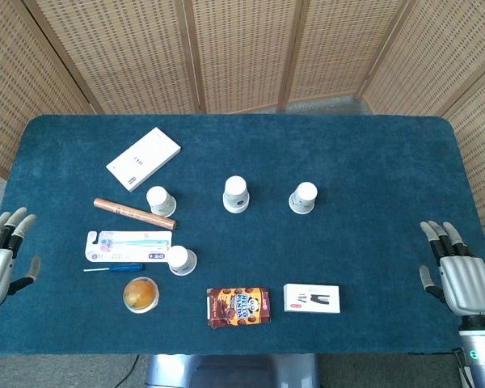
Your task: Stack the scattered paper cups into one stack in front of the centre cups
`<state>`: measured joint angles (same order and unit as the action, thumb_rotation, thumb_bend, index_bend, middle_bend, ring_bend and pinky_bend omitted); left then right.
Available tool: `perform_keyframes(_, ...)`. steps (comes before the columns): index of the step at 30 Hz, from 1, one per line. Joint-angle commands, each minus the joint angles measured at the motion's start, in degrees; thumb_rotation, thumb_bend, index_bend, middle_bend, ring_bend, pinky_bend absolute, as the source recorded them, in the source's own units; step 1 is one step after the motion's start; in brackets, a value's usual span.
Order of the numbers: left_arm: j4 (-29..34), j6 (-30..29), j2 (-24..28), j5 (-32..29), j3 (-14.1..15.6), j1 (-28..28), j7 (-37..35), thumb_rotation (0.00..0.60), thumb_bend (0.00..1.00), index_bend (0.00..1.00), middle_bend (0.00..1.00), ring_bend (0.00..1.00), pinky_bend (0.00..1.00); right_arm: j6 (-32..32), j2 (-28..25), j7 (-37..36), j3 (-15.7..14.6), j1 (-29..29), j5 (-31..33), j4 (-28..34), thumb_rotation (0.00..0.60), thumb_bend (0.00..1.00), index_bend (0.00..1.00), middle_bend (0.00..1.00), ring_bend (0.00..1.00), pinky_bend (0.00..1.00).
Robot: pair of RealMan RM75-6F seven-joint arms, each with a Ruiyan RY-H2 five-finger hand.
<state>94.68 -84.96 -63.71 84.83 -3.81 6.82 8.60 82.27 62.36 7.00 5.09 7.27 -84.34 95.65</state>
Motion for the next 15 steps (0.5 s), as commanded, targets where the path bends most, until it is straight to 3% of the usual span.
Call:
perform_keyframes(1, -0.08, 0.17, -0.08, -0.11, 0.05, 0.04, -0.02, 0.522, 0.52, 0.09, 0.09, 0.07, 0.15, 0.03, 0.02, 0.0, 0.03, 0.02, 0.03, -0.07, 0.6, 0.5, 0.0, 0.11, 0.03, 0.36)
perform_keyframes(15, 0.82, -0.36, 1.03, 0.69, 0.02, 0.14, -0.14, 0.521, 0.52, 0.06, 0.08, 0.06, 0.15, 0.71, 0.09, -0.07, -0.34, -0.37, -0.38, 0.23, 0.6, 0.5, 0.0, 0.11, 0.03, 0.36)
